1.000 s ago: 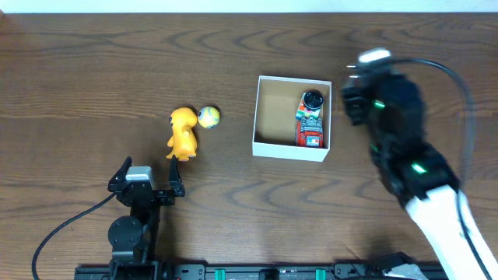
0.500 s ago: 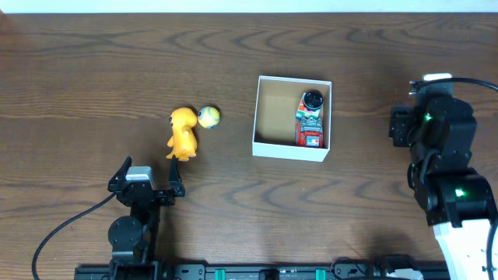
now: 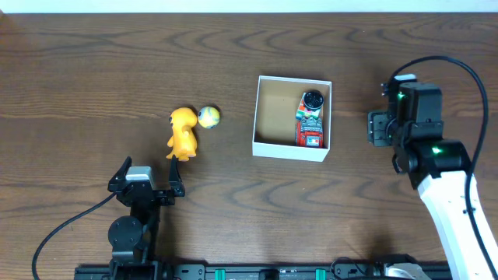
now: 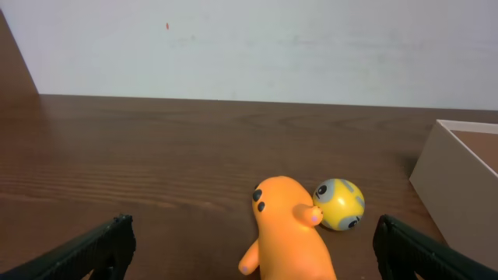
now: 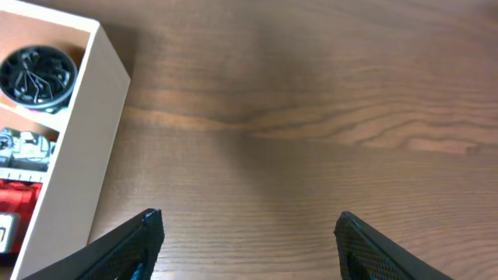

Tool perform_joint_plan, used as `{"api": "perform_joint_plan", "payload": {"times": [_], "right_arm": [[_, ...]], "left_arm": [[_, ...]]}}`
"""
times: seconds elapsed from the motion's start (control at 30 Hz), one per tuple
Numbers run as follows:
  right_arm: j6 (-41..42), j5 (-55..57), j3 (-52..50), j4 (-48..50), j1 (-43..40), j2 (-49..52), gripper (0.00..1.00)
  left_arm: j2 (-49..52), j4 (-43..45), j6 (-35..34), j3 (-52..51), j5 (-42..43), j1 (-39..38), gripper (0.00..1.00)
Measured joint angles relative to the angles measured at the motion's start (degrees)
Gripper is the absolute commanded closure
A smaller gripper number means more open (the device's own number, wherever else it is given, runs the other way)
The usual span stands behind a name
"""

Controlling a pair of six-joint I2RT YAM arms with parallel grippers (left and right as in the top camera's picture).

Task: Pack container
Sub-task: 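Open the right gripper and withdraw it right out of the box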

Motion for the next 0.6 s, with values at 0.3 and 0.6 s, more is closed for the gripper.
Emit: {"api": "perform_joint_plan", "payload": {"times": [0.3, 0.6], "right_arm": [[0.0, -2.4, 0.0, -0.8, 0.0, 1.6, 0.25], [1.4, -3.9, -0.1, -1.6, 0.0, 1.6, 0.23]], "left_arm": [[0.0, 0.0, 0.0, 0.0, 0.0, 0.0, 0.02], [0.0, 0.0, 0.0, 0.0, 0.0, 0.0, 0.02]]}}
